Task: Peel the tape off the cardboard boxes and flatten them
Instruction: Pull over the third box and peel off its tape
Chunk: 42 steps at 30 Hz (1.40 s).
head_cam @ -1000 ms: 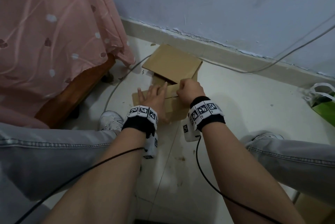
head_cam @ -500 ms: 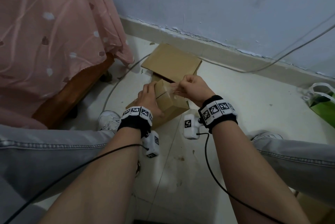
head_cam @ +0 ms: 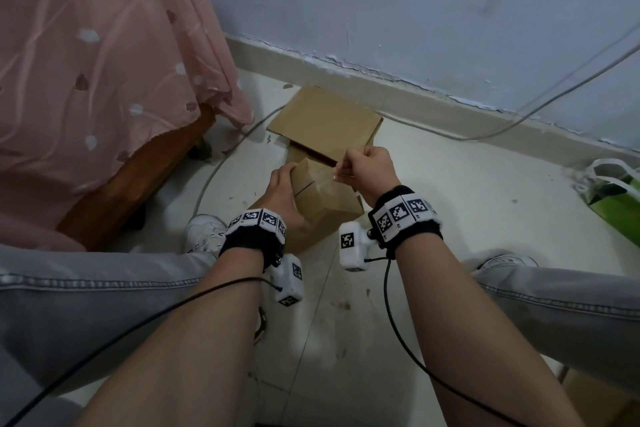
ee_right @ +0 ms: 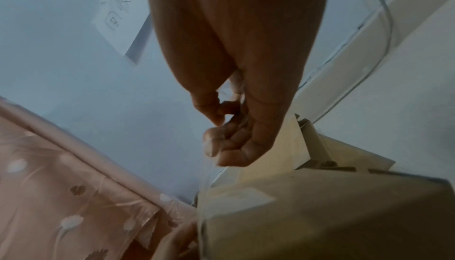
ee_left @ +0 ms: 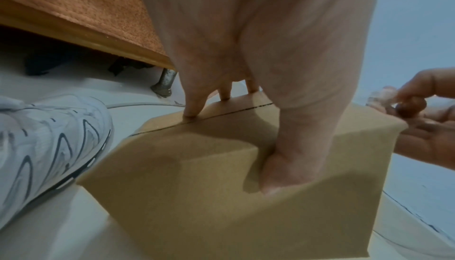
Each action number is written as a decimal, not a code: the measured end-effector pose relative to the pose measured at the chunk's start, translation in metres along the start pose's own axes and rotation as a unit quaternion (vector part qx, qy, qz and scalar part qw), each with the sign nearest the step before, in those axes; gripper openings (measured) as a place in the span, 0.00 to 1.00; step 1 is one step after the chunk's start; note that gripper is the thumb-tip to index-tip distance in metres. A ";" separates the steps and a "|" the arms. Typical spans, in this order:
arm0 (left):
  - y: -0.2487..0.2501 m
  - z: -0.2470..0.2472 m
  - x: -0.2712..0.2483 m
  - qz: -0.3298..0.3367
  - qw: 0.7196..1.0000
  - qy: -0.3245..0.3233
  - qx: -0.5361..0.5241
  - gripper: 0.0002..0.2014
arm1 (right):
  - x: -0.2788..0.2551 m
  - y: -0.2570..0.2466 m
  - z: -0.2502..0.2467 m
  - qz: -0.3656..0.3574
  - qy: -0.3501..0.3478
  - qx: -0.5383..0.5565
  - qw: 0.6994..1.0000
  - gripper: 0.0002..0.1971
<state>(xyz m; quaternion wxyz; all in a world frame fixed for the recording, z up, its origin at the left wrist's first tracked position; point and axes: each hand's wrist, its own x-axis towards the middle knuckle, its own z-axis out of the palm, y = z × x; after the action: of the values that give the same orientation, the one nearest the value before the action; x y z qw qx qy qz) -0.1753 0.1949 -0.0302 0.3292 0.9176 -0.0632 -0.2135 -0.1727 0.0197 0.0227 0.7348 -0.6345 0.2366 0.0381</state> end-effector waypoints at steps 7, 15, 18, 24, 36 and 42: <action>-0.002 0.008 -0.002 0.003 1.000 0.002 -0.002 0.61 | 0.003 0.009 0.018 0.022 0.012 -0.208 0.978 0.11; -0.001 0.012 -0.004 0.000 1.000 0.009 0.005 0.59 | -0.007 -0.015 0.016 0.018 -0.171 -0.542 0.823 0.27; 0.002 0.017 -0.006 0.010 1.000 0.008 0.016 0.58 | -0.006 -0.005 0.016 0.007 -0.136 -0.567 0.812 0.22; -0.002 0.013 -0.008 0.006 1.000 0.000 0.005 0.60 | -0.002 0.006 0.005 0.011 -0.205 -0.414 0.887 0.17; -0.013 -0.002 -0.013 -0.040 0.997 0.009 -0.063 0.61 | 0.006 0.003 -0.026 0.042 -0.125 -0.206 0.970 0.13; -0.017 -0.010 -0.016 -0.062 0.994 0.017 -0.092 0.64 | 0.024 -0.011 -0.061 0.010 0.052 0.018 0.998 0.17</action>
<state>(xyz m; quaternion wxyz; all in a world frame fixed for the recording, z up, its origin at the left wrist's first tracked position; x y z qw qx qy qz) -0.1862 0.2185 -0.0285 0.3995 0.8889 0.0197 -0.2231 -0.1659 -0.0459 0.0188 0.7322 -0.6202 0.2815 0.0082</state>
